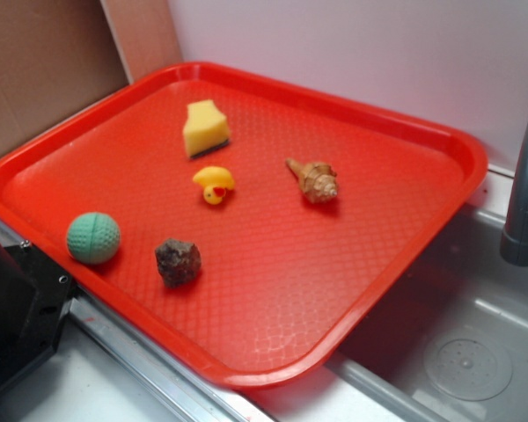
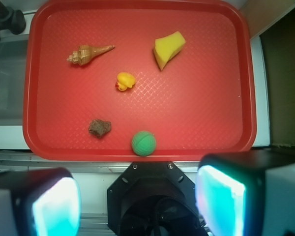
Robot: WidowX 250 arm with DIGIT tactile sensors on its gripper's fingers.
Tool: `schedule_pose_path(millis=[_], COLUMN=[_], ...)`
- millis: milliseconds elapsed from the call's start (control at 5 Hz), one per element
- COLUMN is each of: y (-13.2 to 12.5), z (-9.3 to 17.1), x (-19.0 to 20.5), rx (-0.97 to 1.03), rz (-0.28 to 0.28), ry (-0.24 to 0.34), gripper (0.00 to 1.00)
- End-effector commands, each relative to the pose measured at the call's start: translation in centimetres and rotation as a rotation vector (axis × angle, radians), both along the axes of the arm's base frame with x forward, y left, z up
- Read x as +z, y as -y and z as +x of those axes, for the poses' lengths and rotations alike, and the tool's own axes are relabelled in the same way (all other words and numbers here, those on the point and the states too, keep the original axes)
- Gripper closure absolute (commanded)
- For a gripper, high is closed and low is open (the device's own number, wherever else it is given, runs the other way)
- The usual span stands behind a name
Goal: Grab the rock.
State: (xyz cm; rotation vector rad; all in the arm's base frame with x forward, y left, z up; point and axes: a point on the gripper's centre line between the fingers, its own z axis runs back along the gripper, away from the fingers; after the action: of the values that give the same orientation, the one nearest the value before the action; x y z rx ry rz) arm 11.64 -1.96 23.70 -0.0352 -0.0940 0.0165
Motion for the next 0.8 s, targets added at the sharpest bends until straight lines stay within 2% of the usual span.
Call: schedule_pose_path(millis=[0, 400, 600], y=[0.0, 0.5, 1.4], z=[0.0, 0.4, 1.0], x=[0.0, -0.6, -2.5], rx=[0.000, 0.030, 0.065], rz=[0.000, -0.017, -0.021], ry=[0.000, 0.016, 0.044], gripper=[0.00, 0.00, 0.00])
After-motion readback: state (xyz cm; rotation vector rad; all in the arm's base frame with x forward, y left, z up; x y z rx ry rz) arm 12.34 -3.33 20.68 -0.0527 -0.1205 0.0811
